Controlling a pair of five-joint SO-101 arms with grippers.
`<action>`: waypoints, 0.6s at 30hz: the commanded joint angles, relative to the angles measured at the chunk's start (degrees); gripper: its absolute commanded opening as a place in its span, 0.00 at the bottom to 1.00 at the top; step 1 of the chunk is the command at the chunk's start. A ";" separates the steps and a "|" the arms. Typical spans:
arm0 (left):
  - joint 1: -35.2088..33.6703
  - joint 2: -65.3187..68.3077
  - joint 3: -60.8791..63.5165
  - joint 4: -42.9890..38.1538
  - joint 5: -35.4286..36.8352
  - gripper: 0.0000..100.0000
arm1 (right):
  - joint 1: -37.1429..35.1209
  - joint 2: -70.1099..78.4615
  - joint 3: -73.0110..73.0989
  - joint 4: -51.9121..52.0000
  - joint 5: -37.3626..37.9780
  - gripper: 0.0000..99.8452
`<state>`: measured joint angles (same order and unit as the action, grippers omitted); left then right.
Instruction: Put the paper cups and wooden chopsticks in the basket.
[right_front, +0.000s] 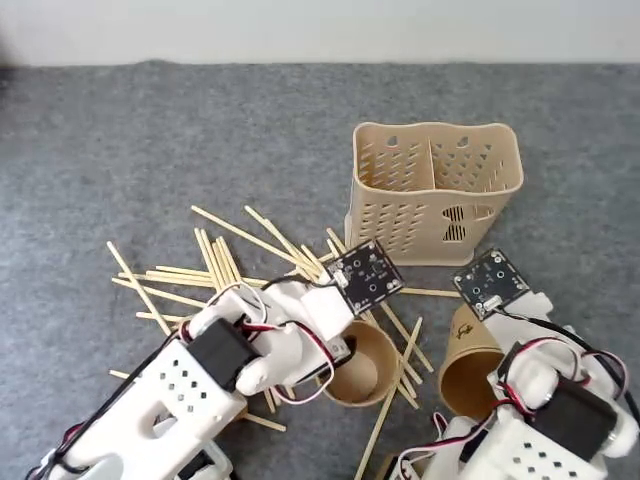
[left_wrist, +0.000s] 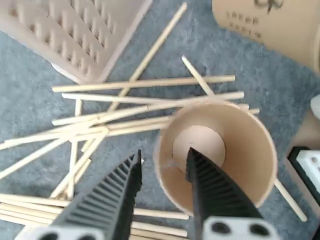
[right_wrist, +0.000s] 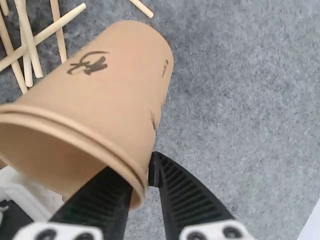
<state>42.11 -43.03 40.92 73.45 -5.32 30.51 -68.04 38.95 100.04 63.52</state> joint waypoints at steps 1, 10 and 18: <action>0.00 -1.93 -6.64 2.99 0.70 0.15 | 0.40 0.66 -4.57 0.84 -3.25 0.01; -10.81 -2.02 -22.20 13.19 0.26 0.15 | -3.47 1.27 -15.74 2.68 -8.88 0.01; -29.71 -2.02 -32.31 18.73 -2.81 0.15 | -9.19 8.75 -23.82 2.95 -15.65 0.01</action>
<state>17.85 -43.21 13.05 90.59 -5.93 22.59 -64.53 20.22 100.48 50.07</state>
